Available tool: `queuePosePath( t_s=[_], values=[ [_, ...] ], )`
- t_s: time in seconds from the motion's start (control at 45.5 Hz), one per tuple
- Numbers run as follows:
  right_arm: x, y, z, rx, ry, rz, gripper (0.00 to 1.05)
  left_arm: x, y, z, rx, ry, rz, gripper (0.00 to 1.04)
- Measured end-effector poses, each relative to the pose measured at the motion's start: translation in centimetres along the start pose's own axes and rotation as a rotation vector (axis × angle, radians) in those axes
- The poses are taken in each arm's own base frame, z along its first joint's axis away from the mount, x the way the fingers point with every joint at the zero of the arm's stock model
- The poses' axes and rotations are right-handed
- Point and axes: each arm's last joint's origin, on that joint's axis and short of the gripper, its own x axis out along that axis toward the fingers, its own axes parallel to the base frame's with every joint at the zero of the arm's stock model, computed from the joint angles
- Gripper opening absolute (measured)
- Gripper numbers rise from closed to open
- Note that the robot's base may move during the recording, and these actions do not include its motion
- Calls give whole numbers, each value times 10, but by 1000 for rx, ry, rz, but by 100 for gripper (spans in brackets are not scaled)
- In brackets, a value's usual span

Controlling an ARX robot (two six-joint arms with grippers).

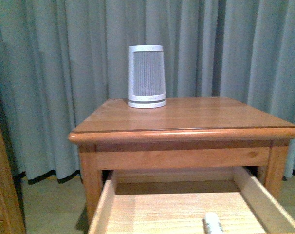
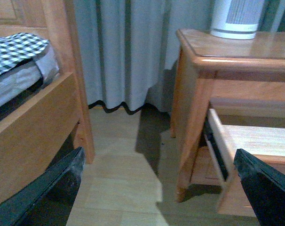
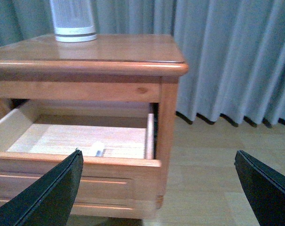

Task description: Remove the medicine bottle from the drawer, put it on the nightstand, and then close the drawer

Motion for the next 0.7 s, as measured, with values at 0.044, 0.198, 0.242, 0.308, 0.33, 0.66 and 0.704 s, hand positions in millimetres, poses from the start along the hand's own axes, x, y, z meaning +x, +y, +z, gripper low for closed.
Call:
queuePosePath(
  t_s=[0.044,0.198,0.242,0.308,0.33,0.66,0.704],
  values=[
    [0,0,0,0,3,3,98,0,0,0,0,0,0,98],
    [0,0,0,0,2,6,98,0,0,0,0,0,2,98],
    [0,0,-1,1,8,-7,98,0,0,0,0,0,2,98],
    [2,0,-3,27,132,-165,98,0,0,0,0,0,1,98],
    [3,0,-3,24,165,-225,98,0,0,0,0,0,0,98],
    [127,-8,51,41,333,-374,98,0,0,0,0,0,0,98],
    [139,-8,50,41,369,-376,98,0,0,0,0,0,0,98]
  ],
)
